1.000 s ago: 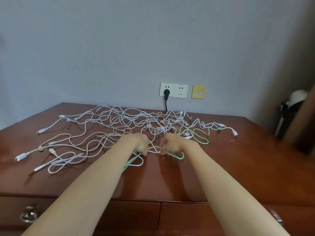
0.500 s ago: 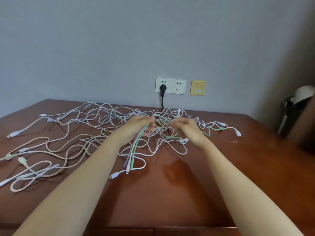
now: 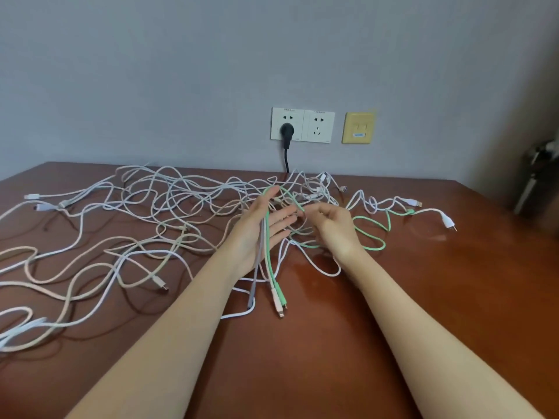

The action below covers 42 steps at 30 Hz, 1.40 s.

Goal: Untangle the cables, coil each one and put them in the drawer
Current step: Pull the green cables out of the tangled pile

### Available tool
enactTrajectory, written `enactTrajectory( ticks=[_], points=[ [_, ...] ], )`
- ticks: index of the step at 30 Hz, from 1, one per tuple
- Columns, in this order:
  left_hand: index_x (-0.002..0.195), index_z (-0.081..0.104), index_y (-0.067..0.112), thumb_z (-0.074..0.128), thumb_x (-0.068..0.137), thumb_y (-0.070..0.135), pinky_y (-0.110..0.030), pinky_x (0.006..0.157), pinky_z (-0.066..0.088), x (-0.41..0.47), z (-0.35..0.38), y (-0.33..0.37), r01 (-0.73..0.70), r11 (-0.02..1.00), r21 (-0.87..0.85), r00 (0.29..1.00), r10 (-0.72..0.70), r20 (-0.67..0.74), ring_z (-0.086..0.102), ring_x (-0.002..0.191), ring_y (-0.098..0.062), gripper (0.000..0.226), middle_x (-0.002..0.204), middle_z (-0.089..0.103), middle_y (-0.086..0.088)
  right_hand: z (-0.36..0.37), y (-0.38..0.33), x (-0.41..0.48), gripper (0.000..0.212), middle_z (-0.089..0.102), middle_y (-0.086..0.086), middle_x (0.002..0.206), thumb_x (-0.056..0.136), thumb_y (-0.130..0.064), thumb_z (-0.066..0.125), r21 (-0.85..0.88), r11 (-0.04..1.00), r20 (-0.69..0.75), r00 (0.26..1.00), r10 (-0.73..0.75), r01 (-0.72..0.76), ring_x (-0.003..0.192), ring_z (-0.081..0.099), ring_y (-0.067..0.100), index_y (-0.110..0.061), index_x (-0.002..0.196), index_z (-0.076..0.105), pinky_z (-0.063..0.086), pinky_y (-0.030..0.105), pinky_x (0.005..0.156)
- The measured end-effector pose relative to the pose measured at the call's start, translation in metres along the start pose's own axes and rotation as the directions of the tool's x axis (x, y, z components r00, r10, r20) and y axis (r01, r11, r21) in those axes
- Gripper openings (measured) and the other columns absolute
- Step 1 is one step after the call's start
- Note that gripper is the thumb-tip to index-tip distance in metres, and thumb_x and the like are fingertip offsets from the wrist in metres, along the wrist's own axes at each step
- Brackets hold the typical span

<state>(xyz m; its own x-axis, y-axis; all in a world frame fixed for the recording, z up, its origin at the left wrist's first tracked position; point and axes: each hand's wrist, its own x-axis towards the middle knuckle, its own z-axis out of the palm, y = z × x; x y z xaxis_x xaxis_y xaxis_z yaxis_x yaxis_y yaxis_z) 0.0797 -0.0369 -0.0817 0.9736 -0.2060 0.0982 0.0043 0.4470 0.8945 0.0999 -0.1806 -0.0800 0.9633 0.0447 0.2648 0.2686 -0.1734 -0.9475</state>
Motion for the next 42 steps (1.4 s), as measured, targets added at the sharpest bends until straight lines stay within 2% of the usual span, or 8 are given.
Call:
enactTrajectory(
  ticks=[6, 9, 13, 20, 28, 32, 39, 42],
  points=[
    [0.142, 0.029, 0.038, 0.018, 0.103, 0.032, -0.035, 0.104, 0.034, 0.004, -0.003, -0.004, -0.008, 0.997, 0.082, 1.000, 0.006, 0.021, 0.049, 0.126, -0.023, 0.041, 0.136, 0.052, -0.011, 0.012, 0.006, -0.003, 0.019, 0.050, -0.012, 0.049, 0.091, -0.010, 0.048, -0.364, 0.919, 0.007, 0.987, -0.160, 0.151, 0.044, 0.045, 0.001, -0.018, 0.076, 0.057, 0.032, 0.015, 0.048],
    [0.140, 0.031, 0.038, 0.020, 0.103, 0.030, -0.025, 0.085, 0.050, 0.005, -0.002, -0.007, -0.039, 0.998, 0.056, 0.999, 0.037, 0.038, 0.061, 0.104, -0.016, 0.039, 0.125, 0.058, -0.011, 0.014, 0.006, -0.007, 0.014, 0.057, -0.007, 0.059, 0.090, -0.016, 0.050, -0.511, 0.825, 0.124, 0.970, -0.207, 0.241, 0.057, 0.052, 0.012, -0.023, 0.078, 0.053, 0.041, 0.030, 0.059],
    [0.135, 0.040, 0.032, 0.022, 0.103, 0.027, -0.020, 0.064, 0.055, 0.006, -0.005, -0.005, -0.049, 0.999, 0.021, 0.999, 0.049, -0.014, 0.051, 0.123, -0.032, 0.037, 0.138, 0.046, -0.019, 0.023, 0.002, -0.017, 0.008, 0.057, -0.007, 0.064, 0.091, -0.027, 0.052, -0.598, 0.707, 0.323, 0.921, -0.219, 0.378, 0.066, 0.053, 0.019, -0.020, 0.092, 0.049, 0.041, 0.033, 0.066],
    [0.112, 0.053, 0.019, 0.026, 0.103, 0.021, -0.028, 0.062, 0.059, 0.008, -0.013, 0.001, -0.054, 0.951, -0.303, 0.992, 0.015, -0.128, 0.066, 0.058, -0.014, 0.029, 0.056, 0.060, -0.002, 0.016, -0.003, -0.018, 0.016, 0.046, -0.005, 0.056, 0.089, -0.029, 0.055, -0.564, 0.737, 0.450, 0.887, -0.104, 0.373, 0.058, 0.044, 0.012, -0.022, 0.077, 0.048, 0.036, 0.035, 0.063],
    [0.096, 0.052, 0.022, 0.023, 0.103, 0.019, -0.012, 0.030, 0.022, 0.010, -0.031, 0.013, -0.085, 0.926, -0.369, 0.977, 0.004, -0.214, 0.024, 0.028, -0.003, 0.030, 0.041, 0.032, 0.006, -0.021, -0.012, -0.010, 0.017, 0.059, -0.004, 0.072, 0.085, -0.036, 0.061, -0.714, 0.612, 0.315, 0.937, -0.153, 0.340, 0.071, 0.049, 0.015, -0.026, 0.074, 0.051, 0.033, 0.028, 0.074],
    [0.092, 0.048, 0.018, 0.023, 0.104, 0.024, -0.013, 0.028, 0.019, 0.011, -0.032, 0.017, -0.052, 0.963, -0.266, 0.972, -0.011, -0.233, 0.021, 0.028, -0.002, 0.028, 0.040, 0.030, 0.007, -0.037, -0.015, -0.006, 0.023, 0.050, -0.011, 0.051, 0.084, -0.027, 0.066, -0.518, 0.807, 0.188, 0.959, -0.214, 0.282, 0.050, 0.041, 0.001, -0.027, 0.063, 0.056, 0.033, 0.025, 0.060],
    [0.100, 0.048, 0.016, 0.027, 0.103, 0.031, -0.012, 0.028, 0.015, 0.017, -0.013, 0.001, 0.105, 0.967, 0.231, 0.984, -0.068, -0.162, 0.017, 0.028, 0.000, 0.026, 0.040, 0.028, 0.010, -0.004, -0.026, -0.014, 0.027, 0.044, 0.006, 0.059, 0.086, -0.012, 0.064, -0.182, 0.918, 0.191, 0.928, -0.319, 0.353, 0.056, 0.035, 0.011, -0.026, 0.064, 0.058, 0.031, 0.022, 0.057],
    [0.077, 0.045, 0.018, 0.029, 0.103, 0.031, -0.010, 0.032, 0.012, 0.009, -0.002, -0.005, 0.089, 0.930, 0.357, 0.996, -0.079, -0.041, 0.018, 0.029, -0.001, 0.033, 0.039, 0.028, 0.010, 0.001, -0.026, -0.014, 0.025, 0.056, 0.003, 0.063, 0.087, -0.007, 0.062, -0.102, 0.935, 0.153, 0.934, -0.322, 0.339, 0.060, 0.045, 0.010, -0.021, 0.066, 0.061, 0.039, 0.024, 0.063]
  ],
)
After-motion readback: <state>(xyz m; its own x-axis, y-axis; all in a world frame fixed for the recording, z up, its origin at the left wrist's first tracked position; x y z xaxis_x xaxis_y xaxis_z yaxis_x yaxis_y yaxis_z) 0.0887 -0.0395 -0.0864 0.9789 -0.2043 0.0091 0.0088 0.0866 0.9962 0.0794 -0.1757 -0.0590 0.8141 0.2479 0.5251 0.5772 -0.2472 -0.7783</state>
